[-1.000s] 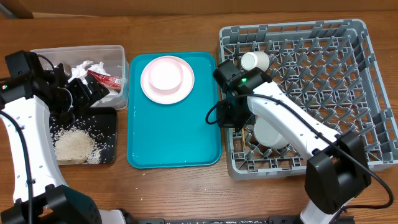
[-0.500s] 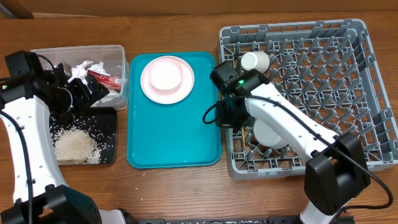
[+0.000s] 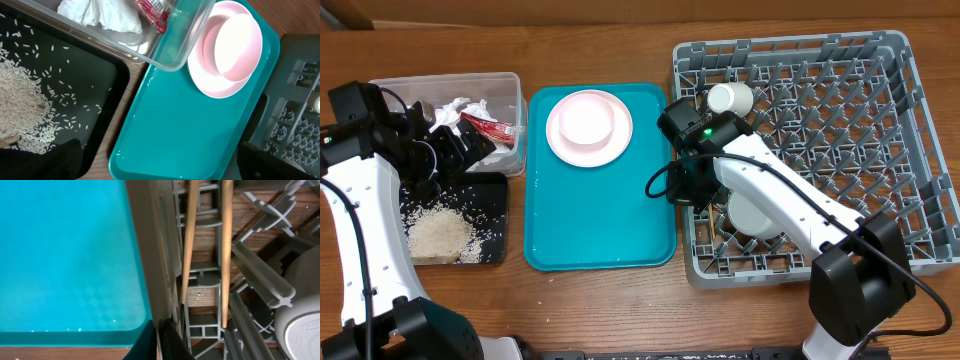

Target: Sort waste into correct bins and load items into the dishwasher

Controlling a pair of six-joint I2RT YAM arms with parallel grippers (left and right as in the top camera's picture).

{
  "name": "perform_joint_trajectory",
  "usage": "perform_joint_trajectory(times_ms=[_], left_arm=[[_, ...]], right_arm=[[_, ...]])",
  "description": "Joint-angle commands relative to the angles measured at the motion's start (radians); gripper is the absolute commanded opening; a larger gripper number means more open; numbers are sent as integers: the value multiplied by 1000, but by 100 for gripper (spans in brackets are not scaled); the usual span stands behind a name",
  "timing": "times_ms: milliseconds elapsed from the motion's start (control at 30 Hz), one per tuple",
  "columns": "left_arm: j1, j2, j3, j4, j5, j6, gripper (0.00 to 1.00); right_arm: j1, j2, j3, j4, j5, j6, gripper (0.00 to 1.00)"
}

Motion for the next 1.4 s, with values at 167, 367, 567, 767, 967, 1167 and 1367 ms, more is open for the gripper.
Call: perform_joint_trajectory(times_ms=[167,367,567,767,967,1167,1367], left_arm=[[-7,-19,21,1,0,11,100],[-7,-19,21,1,0,11,100],[-7,-19,21,1,0,11,100],[-7,-19,21,1,0,11,100],[-7,-19,21,1,0,11,100],[-7,-19,21,1,0,11,100],[-7,-19,21,1,0,11,100]], right_arm=[[47,1,-4,-3,-138,49,4],[47,1,-4,-8,-185,49,4],[47,1,-3,-7,-190,48,5],[43,1,-4,-5,-118,41,15],[8,1,26,-34,-2,-3,24],[-80,1,238,-170,52,-96,26],[-116,1,462,-116,29,-269,30]])
